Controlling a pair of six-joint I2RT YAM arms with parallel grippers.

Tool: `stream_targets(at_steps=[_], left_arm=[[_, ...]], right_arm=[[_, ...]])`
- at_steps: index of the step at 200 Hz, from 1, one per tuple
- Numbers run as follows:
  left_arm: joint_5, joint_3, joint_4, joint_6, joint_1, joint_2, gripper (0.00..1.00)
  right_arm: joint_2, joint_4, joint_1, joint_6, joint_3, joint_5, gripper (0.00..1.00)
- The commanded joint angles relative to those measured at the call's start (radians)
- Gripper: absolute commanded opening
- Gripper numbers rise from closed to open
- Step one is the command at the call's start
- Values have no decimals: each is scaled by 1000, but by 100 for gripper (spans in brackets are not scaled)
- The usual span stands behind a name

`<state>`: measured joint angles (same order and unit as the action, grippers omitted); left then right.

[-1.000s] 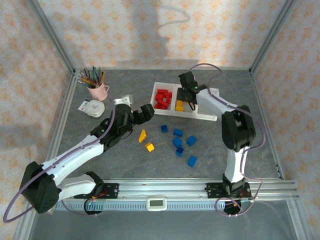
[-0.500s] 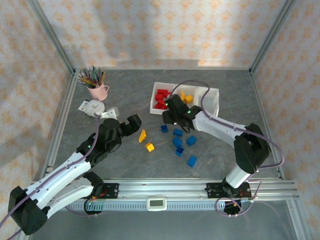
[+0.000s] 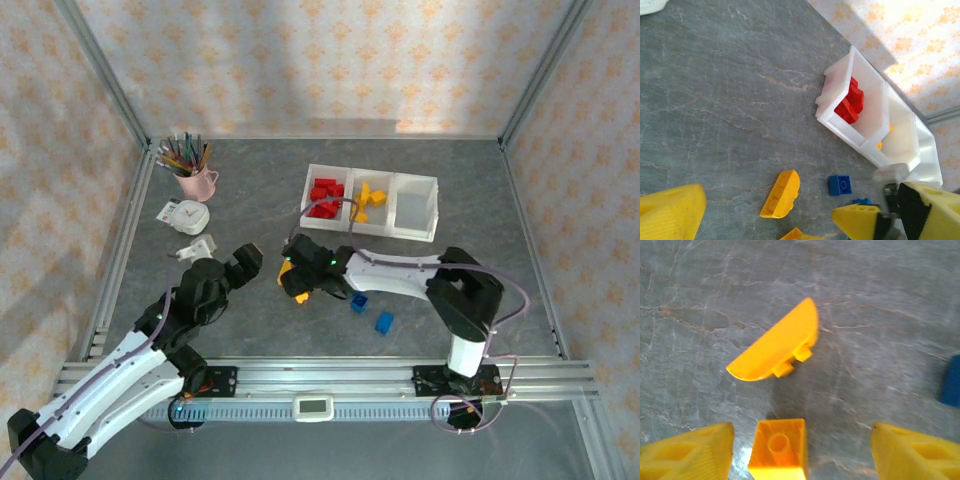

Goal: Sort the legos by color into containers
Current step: Pick up the lego from the center of the table.

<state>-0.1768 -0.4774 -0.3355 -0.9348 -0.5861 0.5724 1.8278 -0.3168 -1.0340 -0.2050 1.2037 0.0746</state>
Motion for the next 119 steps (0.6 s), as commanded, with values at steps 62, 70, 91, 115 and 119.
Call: stream_targets(at_steps=[62, 70, 91, 115, 119], left_arm=[[-75, 11, -89, -25, 11, -63, 99], [-76, 13, -88, -24, 11, -62, 99], [-73, 14, -88, -20, 12, -60, 99], [-74, 13, -94, -18, 11, -63, 99], [-75, 13, -92, -19, 11, -64, 99]], right_arm=[[238, -72, -7, -102, 275, -129, 82], [252, -78, -7, -120, 287, -138, 81], [277, -84, -6, -156, 313, -157, 75], [310, -117, -2, -182, 347, -188, 67], [313, -119, -1, -186, 351, -188, 65]])
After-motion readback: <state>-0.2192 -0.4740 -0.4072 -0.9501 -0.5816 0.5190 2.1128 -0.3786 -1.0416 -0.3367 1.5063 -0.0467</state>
